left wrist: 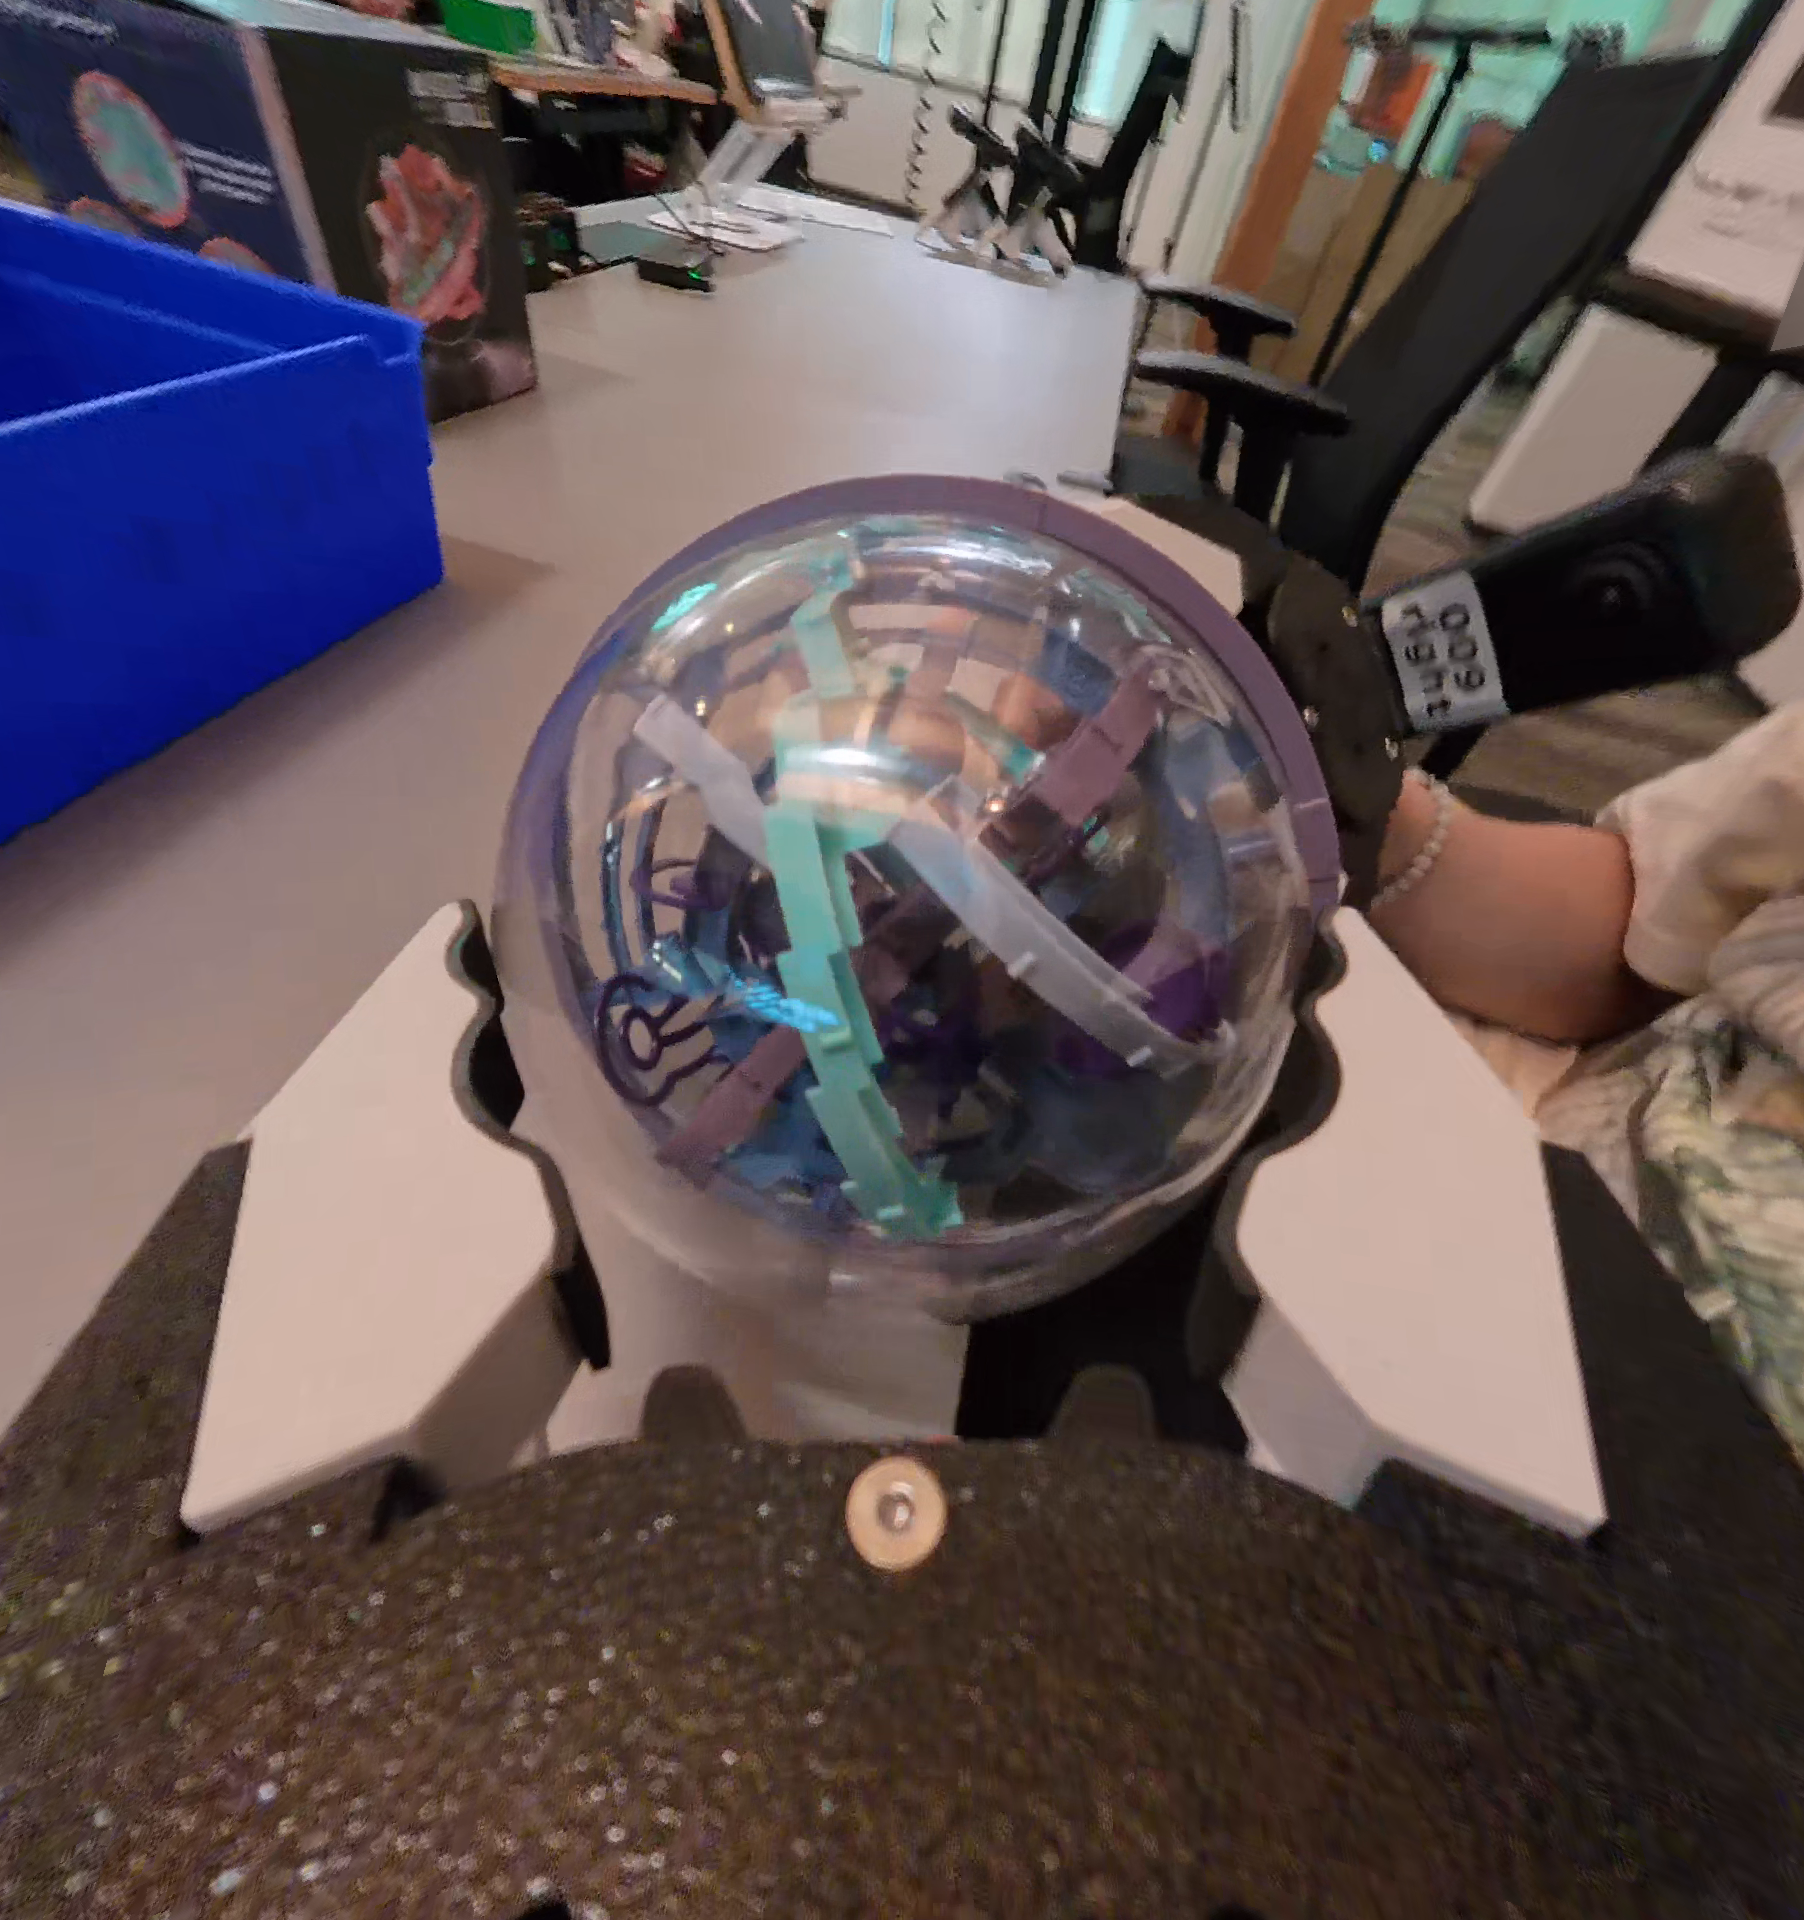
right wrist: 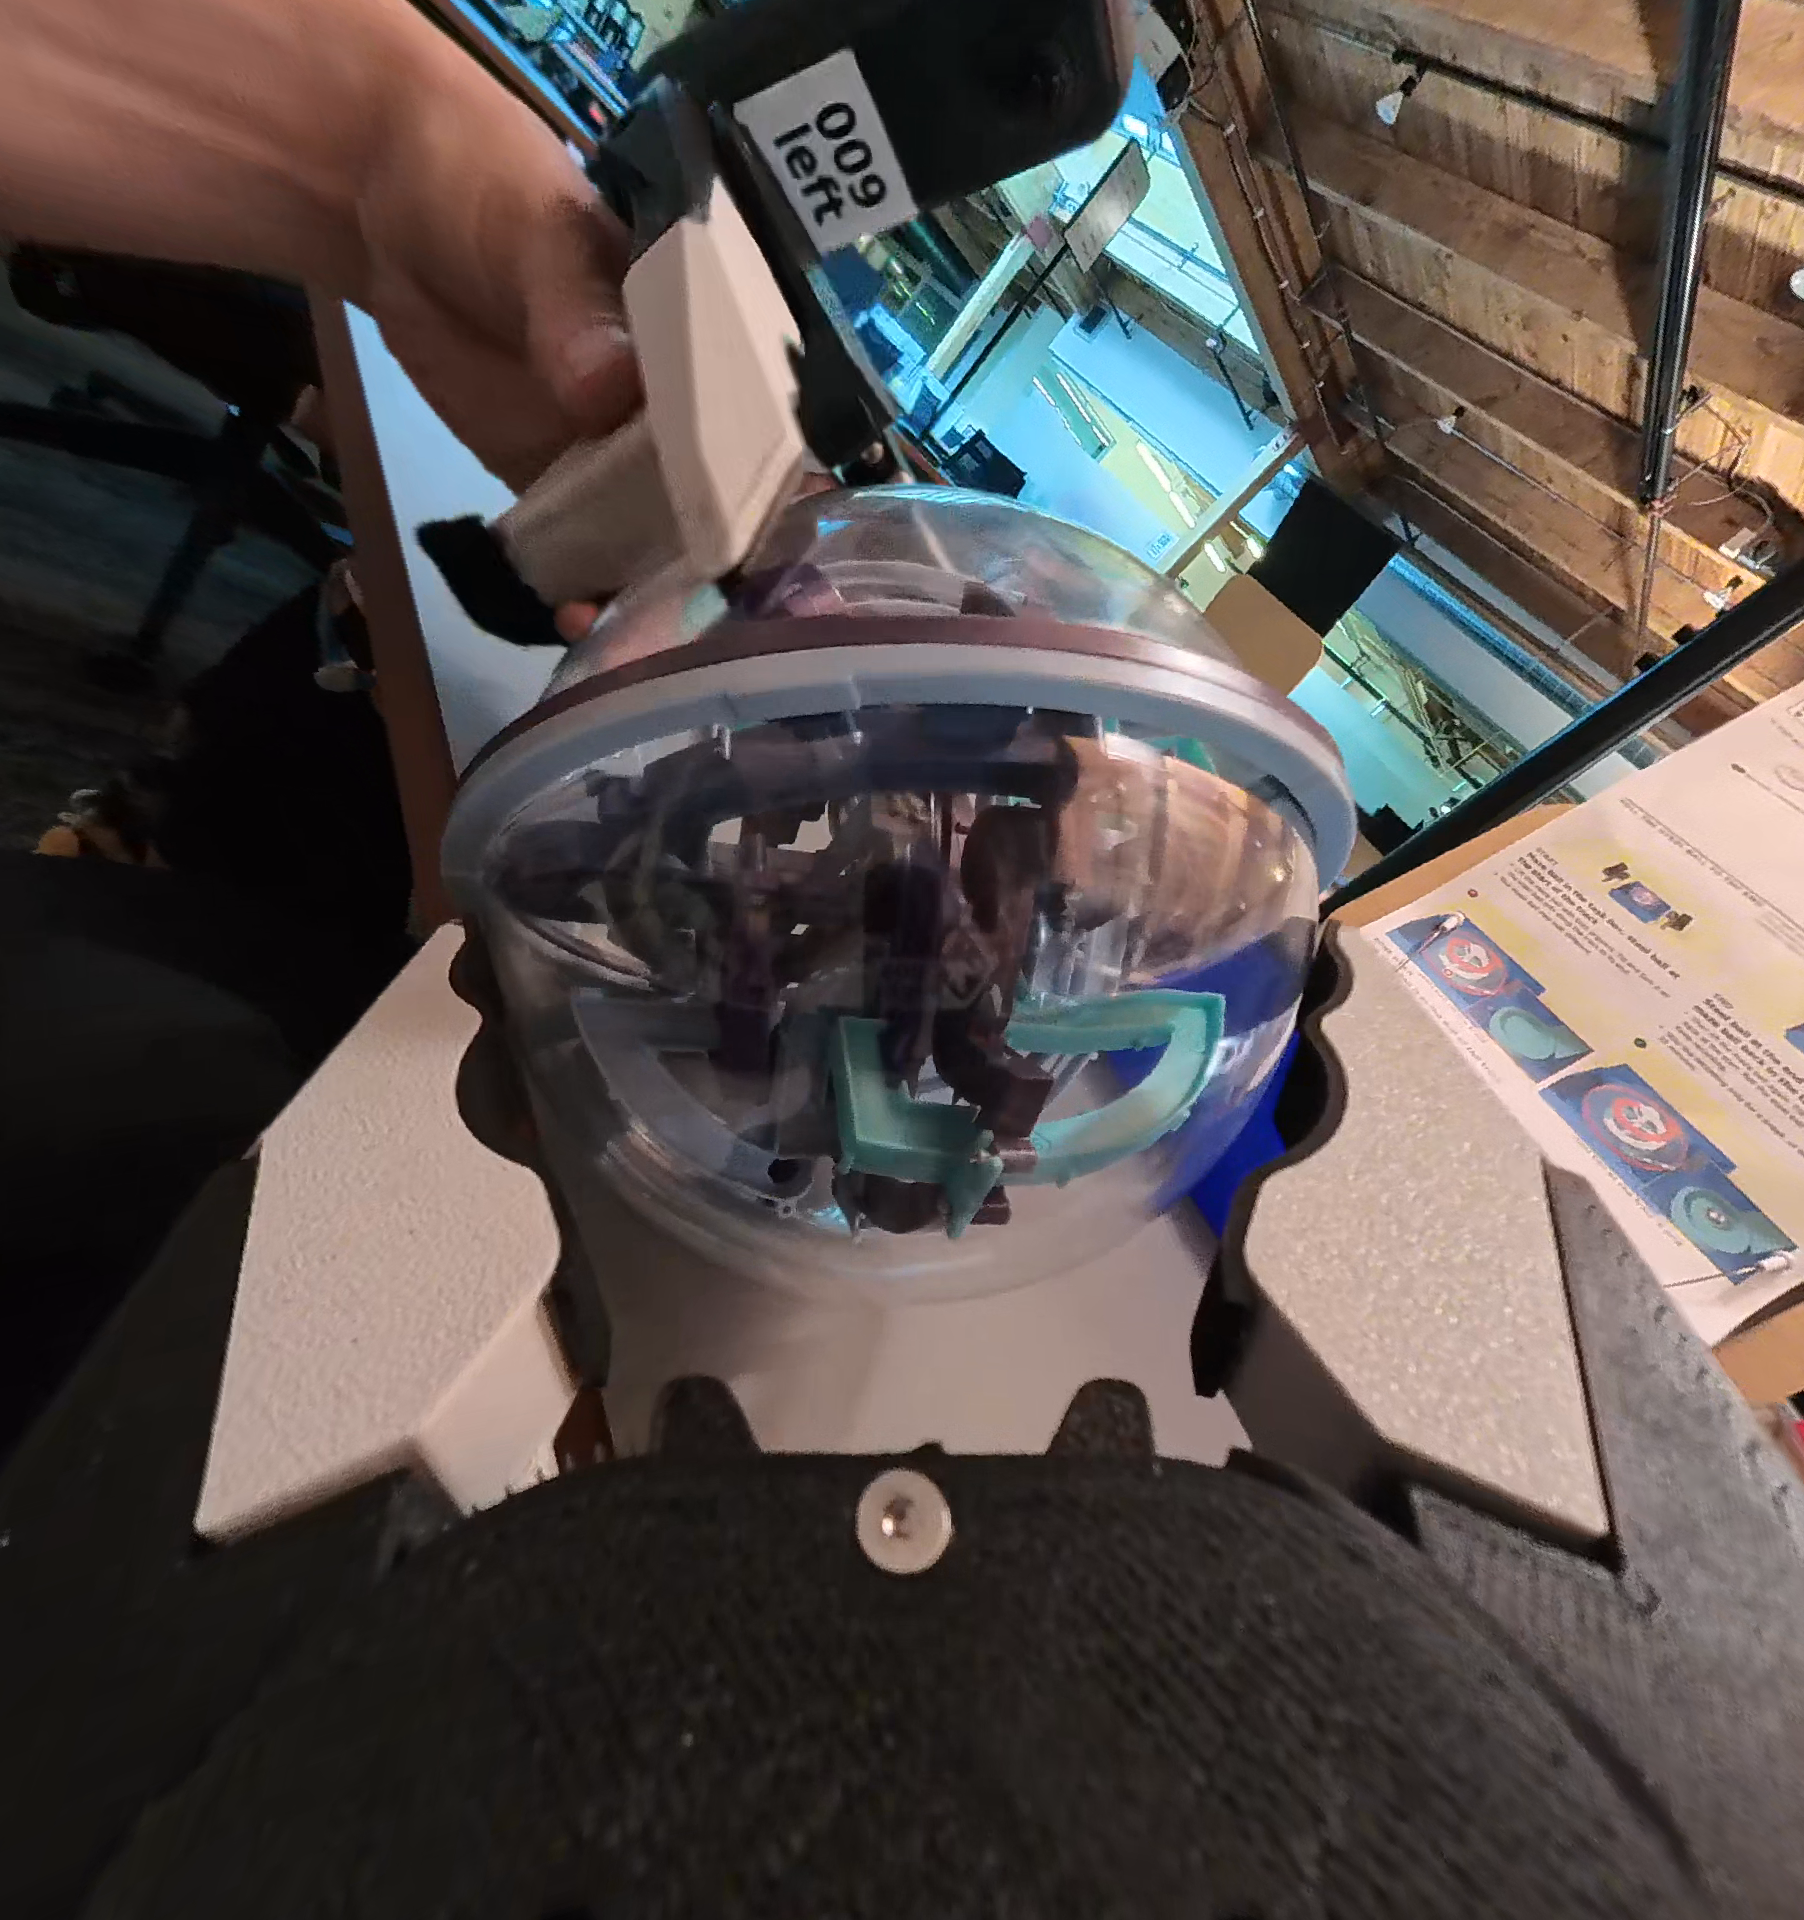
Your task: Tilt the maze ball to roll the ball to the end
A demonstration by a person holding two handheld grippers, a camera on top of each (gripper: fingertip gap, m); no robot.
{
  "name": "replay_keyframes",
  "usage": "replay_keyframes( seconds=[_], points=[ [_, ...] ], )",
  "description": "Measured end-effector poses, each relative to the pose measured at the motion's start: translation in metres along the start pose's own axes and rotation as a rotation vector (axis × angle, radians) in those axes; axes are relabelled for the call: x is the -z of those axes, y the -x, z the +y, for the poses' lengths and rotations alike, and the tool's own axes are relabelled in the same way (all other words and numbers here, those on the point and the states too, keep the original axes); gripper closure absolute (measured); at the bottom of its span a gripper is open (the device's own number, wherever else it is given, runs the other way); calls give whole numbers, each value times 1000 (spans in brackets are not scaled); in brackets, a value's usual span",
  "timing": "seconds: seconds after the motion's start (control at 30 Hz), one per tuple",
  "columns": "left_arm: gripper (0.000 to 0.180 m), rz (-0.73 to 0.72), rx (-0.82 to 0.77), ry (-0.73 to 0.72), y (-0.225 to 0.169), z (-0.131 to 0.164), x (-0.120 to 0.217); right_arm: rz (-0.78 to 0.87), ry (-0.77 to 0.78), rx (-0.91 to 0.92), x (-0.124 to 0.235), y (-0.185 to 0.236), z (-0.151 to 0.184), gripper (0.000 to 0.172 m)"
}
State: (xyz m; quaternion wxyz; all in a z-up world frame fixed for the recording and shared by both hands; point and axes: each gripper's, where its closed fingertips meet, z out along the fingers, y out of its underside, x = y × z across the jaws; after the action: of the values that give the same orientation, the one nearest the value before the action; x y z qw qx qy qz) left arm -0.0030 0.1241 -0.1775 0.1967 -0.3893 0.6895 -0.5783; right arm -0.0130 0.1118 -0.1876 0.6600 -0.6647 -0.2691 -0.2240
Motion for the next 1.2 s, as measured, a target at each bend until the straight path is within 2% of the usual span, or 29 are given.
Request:
replay_keyframes(
  seconds=[0.17, 0.23, 0.37, 0.47, 0.6, 0.7, 0.87, 1.03, 1.17, 1.2],
  points=[
    [49, -45, 273, -142, 5, -14, 15, -12, 6, 63, -3, 8, -4, 25],
    [48, -55, 338, -109, 6, -6, 18, -14, 5, 76, -5, 10, -6, 25],
    [34, -65, 419, -42, 3, 10, 18, -4, 43, 153, -9, 13, -3, 25],
    [32, -58, 447, -32, 3, 13, 18, -5, 44, 147, -12, 13, -4, 24],
    [33, -40, 323, -33, 2, 13, 18, -5, 28, 171, -12, 15, -9, 24],
    [33, -25, 225, -43, 1, 12, 17, -13, 37, 201, -14, 17, -11, 18],
    [33, -39, 68, -42, 4, 11, 17, -74, -30, 78, -9, 24, -26, 13],
    [33, -53, 26, -53, 7, 10, 16, -119, -72, -82, -4, 23, -38, 15],
    [33, -51, -6, -49, 4, 11, 16, -112, -92, -160, -1, 13, -41, 29],
    [33, -52, -20, -44, 3, 11, 16, -105, -97, -178, 1, 8, -40, 27]
  ],
)
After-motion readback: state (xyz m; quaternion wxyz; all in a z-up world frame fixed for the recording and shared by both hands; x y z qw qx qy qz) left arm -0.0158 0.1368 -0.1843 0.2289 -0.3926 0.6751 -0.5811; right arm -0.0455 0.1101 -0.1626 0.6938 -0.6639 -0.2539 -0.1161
